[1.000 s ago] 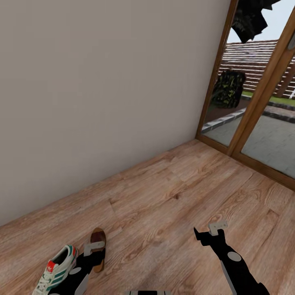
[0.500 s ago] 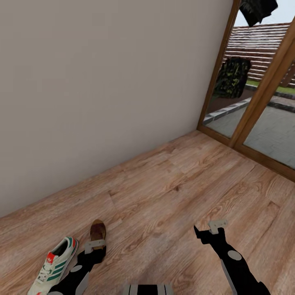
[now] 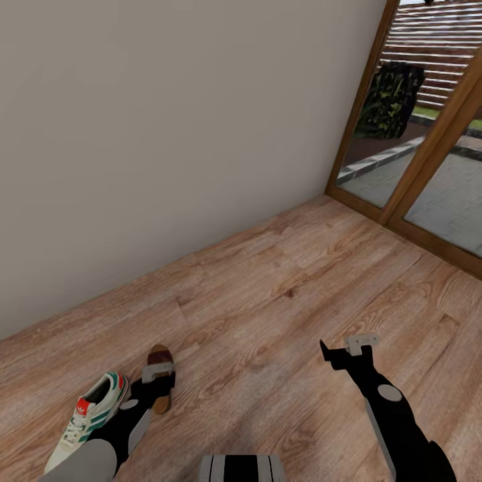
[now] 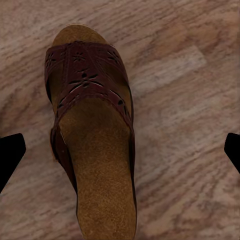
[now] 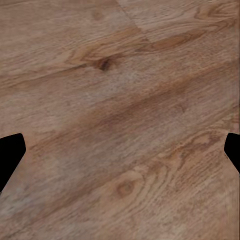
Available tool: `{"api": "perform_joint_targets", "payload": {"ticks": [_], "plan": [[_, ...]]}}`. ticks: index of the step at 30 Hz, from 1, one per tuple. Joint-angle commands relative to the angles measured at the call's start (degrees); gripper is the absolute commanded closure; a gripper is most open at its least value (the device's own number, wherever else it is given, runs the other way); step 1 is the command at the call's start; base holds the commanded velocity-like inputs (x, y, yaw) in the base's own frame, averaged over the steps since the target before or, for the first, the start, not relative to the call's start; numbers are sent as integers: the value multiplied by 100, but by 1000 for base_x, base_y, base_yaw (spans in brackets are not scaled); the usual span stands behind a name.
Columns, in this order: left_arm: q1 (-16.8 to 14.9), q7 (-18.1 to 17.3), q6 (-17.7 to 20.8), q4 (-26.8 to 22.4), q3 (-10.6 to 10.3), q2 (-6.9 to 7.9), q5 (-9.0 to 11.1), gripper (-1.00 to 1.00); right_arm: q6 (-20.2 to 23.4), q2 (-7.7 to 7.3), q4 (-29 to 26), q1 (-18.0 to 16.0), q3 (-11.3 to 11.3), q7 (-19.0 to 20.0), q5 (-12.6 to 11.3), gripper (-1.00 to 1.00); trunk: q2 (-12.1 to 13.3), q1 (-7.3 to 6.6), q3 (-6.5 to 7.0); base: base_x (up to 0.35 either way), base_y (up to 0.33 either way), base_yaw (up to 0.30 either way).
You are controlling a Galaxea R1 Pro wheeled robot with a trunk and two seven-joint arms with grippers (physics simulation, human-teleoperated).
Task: Pick up the two gym shoes and the two sandals from the corridor floor and place them onto the hallstand (shoe rack) in the corridor, making sure they are on the rack and not on the floor. Arrange them so the two gym shoes are next to each other and the two sandals are next to each other.
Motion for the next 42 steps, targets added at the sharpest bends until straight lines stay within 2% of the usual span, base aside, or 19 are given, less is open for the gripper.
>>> {"api": "perform_joint_targets", "payload": {"ticks": [1, 7, 17, 26, 42], "plan": [[-9, 12, -23, 4, 31, -4, -62, -100, 31, 6, -78, -2, -10, 43, 60, -100, -3, 1, -36, 0, 0, 0], [-14, 11, -47, 4, 17, -8, -63, -100, 44, 24, -302, -4, 8, 41, 66, -100, -11, 17, -224, 0, 0, 0], [0, 19, -118, -5, 25, -1, -57, -100, 44, 32, -400, -4, 21, 48, 73, -100, -11, 17, -313, 0, 0, 0], [-36, 20, -125, -13, 33, 10, -61, -100, 38, 24, -383, -4, 21, 50, 77, -100, -11, 17, -337, 0, 0, 0], [-2, 20, -148, -13, 34, 11, -53, -100, 33, 15, -361, -4, 16, 57, 86, -100, -33, 58, -693, 0, 0, 0]]}}
